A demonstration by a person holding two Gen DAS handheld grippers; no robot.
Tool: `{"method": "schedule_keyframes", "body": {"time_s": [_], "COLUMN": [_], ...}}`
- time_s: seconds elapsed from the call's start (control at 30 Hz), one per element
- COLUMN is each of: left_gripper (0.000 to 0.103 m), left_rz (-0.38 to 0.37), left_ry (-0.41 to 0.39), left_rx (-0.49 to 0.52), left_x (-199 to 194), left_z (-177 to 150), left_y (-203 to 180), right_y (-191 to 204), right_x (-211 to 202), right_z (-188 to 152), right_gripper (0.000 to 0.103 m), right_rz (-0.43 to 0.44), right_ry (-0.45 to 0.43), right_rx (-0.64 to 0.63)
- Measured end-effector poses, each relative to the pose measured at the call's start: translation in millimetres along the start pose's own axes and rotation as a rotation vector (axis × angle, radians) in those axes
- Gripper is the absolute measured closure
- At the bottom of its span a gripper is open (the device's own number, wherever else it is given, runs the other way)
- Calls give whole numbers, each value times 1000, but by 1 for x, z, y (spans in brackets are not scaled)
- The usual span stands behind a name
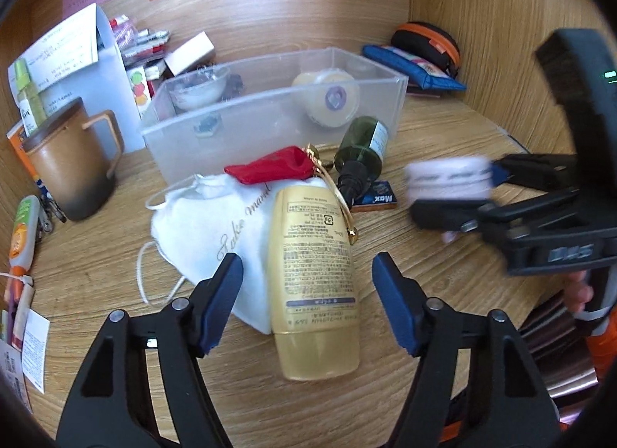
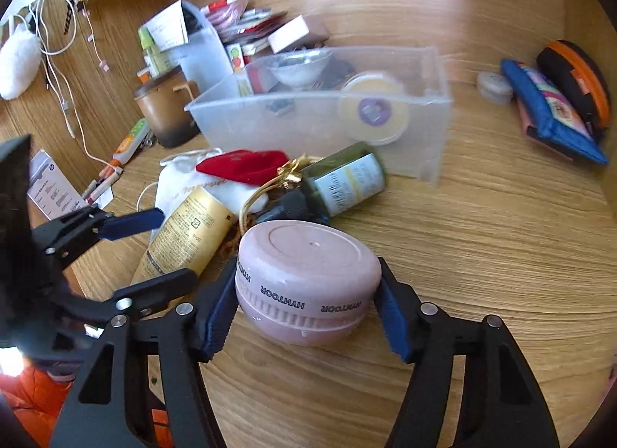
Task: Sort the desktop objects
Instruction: 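Grasp the pink round jar with the right tool while the left tool grasps the yellow tube, then lift and carry the jar and tube with both tools over the clear bin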
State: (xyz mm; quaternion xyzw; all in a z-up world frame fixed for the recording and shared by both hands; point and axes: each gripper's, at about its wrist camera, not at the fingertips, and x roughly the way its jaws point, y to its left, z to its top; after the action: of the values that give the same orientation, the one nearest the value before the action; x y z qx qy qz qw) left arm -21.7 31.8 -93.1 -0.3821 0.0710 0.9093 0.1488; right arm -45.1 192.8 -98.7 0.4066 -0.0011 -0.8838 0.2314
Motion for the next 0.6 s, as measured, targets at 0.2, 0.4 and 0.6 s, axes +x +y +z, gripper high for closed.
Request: {"method": "schedule_keyframes", "body": {"time_s": [0.2,0.4,0.6], "left_gripper": [38,58,59], "left_rz": [46,86,54], "left_ry": [14,19,10], "left_rx": [-34,-61,-133], "left_x": [11,10,-1], "left_z": [2,2,-3], "left_y": [3,5,18], "right_y": [-8,-5,0], "right_x": [-18,-21,-26], "right_z": [1,1,3], "right_gripper": [41,41,41], "right_rz": [7,25,25], "right_ry": [-38,-50,-65], "right_rx": [2,-13,-39]}}
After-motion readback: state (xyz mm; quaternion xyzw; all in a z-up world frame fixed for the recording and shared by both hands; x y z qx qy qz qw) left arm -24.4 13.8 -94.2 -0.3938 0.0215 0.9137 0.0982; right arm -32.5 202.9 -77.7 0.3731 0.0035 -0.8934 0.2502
